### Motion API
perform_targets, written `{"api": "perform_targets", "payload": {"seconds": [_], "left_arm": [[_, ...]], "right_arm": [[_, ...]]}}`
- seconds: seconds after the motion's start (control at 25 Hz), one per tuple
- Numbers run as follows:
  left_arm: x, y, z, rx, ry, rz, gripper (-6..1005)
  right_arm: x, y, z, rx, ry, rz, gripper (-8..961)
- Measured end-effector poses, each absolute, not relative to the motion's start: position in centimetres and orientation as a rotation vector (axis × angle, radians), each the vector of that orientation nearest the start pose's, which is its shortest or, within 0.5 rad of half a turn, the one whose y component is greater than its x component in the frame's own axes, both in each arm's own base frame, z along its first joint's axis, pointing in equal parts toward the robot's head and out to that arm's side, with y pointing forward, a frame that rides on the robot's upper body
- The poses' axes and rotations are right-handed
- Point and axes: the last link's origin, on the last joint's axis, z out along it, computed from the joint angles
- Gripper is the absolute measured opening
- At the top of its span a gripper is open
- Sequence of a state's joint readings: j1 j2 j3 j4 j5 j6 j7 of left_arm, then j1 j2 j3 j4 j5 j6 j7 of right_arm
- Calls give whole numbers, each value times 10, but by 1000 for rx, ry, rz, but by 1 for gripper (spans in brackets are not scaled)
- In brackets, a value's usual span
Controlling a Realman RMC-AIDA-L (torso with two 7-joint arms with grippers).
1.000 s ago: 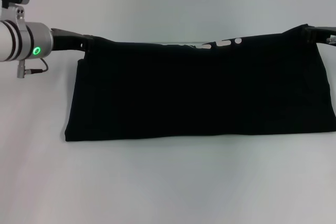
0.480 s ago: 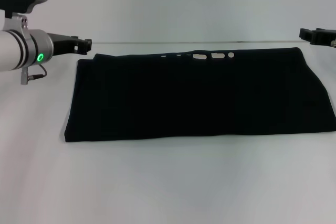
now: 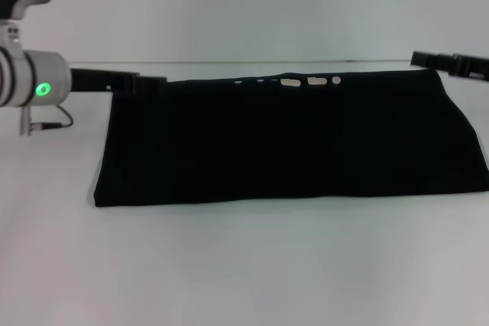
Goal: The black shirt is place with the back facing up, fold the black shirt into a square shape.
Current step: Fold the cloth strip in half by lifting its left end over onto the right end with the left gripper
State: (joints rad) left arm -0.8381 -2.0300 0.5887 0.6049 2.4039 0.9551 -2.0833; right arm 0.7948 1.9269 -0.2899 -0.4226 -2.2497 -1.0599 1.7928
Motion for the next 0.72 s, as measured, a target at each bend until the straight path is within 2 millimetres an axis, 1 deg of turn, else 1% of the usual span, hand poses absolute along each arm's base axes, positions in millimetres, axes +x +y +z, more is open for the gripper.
{"api": "perform_targets", "payload": {"seconds": [0.04,0.12,0.24,0.32,0.48,0.52,0.6,0.72], "left_arm": [[-247,449,33,-2218,-1180,-328,755],[-239,432,39,-2334,-1207,-343,790],[-231,409,41,-2484,-1262,-339,843],[-230,398,43,-2539,-1306,-336,878],[-235,386,46,-2548,-1430,-325,949],[-236,383,47,-2540,-1475,-320,949],[-239,380,49,-2516,-1550,-318,949],[-244,378,51,-2467,-1641,-300,948]], "right_arm": [[283,435,64,-2131,1192,642,689],[281,420,66,-2204,1190,714,686],[281,397,64,-2298,1161,797,688],[281,385,61,-2353,1119,837,689],[279,368,53,-2444,997,867,691],[278,366,52,-2464,963,870,691],[275,363,50,-2496,900,872,693],[271,365,50,-2526,829,851,694]]}}
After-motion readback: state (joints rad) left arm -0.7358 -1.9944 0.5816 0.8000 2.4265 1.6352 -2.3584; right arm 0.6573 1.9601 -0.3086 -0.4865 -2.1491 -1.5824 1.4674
